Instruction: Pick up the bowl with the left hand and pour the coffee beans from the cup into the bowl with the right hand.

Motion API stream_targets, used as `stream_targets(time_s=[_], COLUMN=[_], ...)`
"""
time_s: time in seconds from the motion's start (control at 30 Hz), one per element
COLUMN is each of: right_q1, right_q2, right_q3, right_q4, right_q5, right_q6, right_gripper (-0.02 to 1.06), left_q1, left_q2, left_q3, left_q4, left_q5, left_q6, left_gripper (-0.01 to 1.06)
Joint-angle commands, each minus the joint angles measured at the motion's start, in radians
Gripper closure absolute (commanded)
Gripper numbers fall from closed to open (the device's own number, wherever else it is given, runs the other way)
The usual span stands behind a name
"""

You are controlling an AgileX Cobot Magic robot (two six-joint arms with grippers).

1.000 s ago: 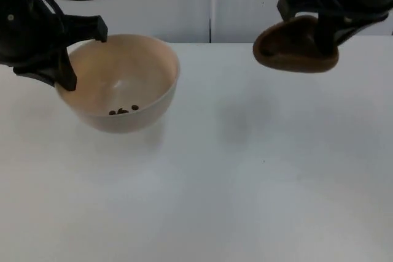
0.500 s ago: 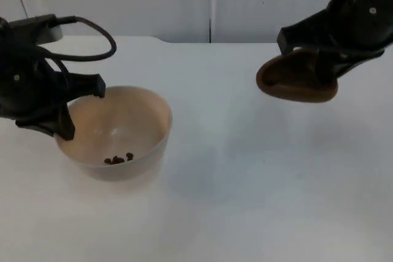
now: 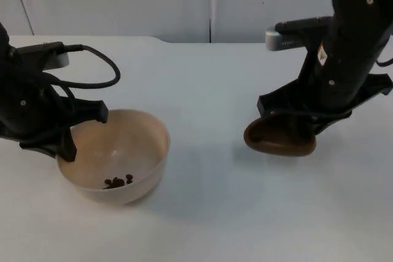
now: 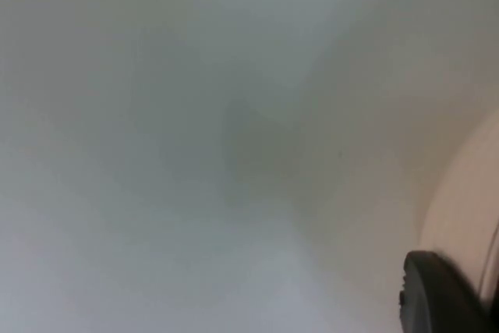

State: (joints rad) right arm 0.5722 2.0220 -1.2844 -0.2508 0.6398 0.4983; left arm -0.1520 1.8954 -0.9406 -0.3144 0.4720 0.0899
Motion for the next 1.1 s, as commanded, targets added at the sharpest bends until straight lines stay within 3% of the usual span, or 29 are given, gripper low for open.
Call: stream_targets(time_s=[0.0, 1.07], right_q1=[-0.004, -0.004], right_q2=[0.016, 0.105], right_q3=[0.003, 0.003], right_q4=[0.004, -0.007], right_q5=[-0.034, -0.086], right_q6=[0.010, 0.036], right_gripper=[1.04, 1.04], left_q1=[0.003, 0.003], left_q2=[0.014, 0.051], left_q3=[0.001, 0.001], left_q4=[-0.008, 0.012], left_q5=[-0.014, -0.029], left_q6=[0.005, 0.005], left_gripper=[1.05, 1.05])
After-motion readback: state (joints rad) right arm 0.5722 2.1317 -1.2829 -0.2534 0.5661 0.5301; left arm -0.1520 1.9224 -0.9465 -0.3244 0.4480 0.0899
